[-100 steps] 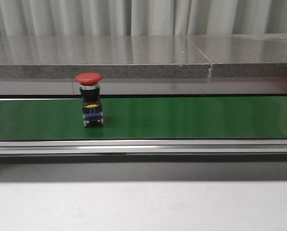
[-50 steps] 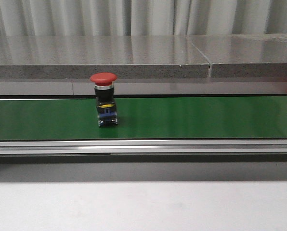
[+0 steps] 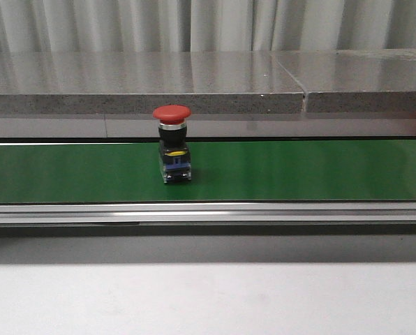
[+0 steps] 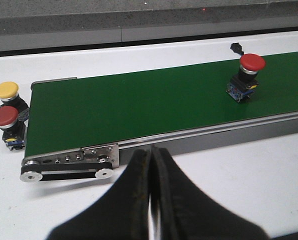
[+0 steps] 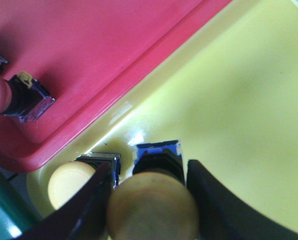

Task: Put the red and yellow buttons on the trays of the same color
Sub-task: 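Carry the yellow button into the yellow tray and open the right gripper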

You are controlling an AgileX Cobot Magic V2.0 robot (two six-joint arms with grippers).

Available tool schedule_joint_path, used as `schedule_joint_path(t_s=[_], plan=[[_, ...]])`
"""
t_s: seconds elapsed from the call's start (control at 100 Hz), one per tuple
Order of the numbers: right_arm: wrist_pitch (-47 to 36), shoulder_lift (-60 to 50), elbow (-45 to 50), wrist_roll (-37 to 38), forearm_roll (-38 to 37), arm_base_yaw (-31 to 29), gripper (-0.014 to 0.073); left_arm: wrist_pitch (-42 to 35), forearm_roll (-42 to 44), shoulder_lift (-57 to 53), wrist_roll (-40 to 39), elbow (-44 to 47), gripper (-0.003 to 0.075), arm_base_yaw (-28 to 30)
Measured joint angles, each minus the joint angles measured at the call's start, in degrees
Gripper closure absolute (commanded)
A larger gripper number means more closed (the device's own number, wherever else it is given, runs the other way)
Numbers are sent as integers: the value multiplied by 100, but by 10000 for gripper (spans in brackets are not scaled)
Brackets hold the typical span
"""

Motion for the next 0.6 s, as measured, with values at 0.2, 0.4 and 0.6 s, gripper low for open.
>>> schedule_joint_path(t_s=[0.2, 0.4, 0.6], plan=[[-418, 335, 56, 12, 195, 0, 394, 0, 0, 0, 0, 0, 741, 0], [-542, 643, 56, 12, 293, 0, 394, 0, 0, 0, 0, 0, 741, 0], [-682, 813, 56, 12, 389, 0, 394, 0, 0, 0, 0, 0, 741, 0]])
